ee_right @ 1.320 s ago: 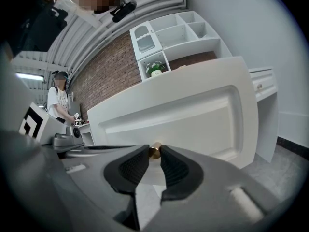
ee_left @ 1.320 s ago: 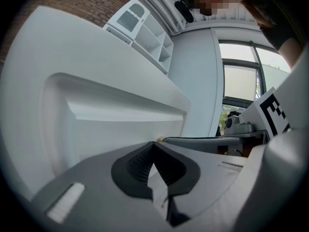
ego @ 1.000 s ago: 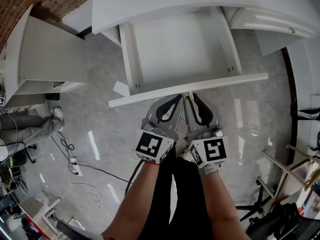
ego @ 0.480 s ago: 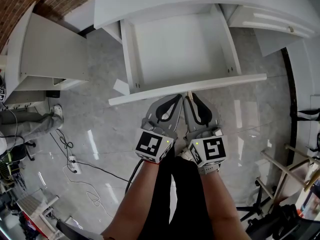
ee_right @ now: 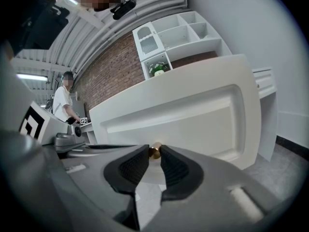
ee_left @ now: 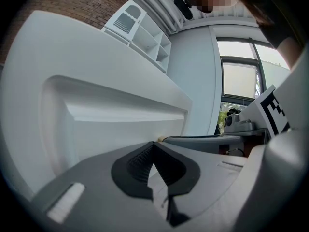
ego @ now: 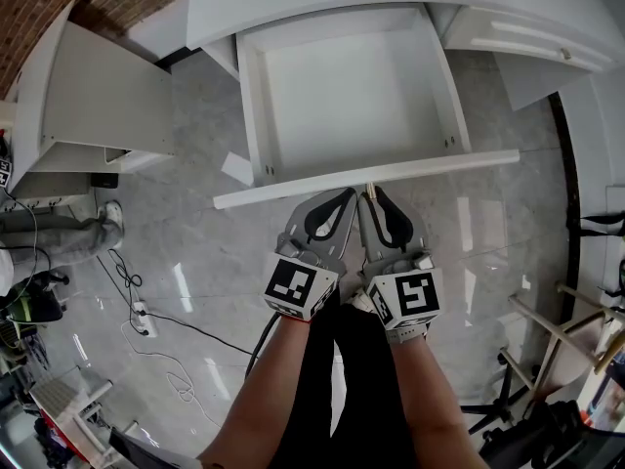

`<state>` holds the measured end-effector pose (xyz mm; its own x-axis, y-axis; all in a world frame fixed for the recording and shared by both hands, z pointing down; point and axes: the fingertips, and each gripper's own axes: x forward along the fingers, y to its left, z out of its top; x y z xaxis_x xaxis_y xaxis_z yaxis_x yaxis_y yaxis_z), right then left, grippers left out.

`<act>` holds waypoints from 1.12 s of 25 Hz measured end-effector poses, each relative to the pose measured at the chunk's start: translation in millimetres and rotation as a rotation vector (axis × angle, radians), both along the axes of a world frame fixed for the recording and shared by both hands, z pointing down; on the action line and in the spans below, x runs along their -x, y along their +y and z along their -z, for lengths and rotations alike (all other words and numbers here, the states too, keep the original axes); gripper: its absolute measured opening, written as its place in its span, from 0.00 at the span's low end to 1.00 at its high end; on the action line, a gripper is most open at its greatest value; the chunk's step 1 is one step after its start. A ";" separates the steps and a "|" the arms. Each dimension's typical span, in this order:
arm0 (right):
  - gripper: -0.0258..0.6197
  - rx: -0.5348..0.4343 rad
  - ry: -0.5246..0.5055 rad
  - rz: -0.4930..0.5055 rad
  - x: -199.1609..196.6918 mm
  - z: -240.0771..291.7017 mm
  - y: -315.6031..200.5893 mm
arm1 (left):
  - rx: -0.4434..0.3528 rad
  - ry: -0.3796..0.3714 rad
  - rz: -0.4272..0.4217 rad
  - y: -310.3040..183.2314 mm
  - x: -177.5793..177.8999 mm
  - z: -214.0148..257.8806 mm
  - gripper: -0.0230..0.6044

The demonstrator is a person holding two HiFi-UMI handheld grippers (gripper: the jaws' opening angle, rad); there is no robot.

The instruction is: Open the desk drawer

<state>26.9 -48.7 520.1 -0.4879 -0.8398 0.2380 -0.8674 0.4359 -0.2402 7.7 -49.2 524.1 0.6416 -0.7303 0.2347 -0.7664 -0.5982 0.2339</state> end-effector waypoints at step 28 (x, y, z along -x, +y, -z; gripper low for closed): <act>0.16 0.090 0.008 0.177 -2.6 25.0 30.5 | 0.159 -0.002 -0.049 44.7 13.3 21.3 0.04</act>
<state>29.5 -18.2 495.1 -0.6241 -0.7160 0.3129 -0.7810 0.5588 -0.2790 -5.6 -4.5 502.8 0.6748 -0.6516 0.3464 -0.7379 -0.5902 0.3273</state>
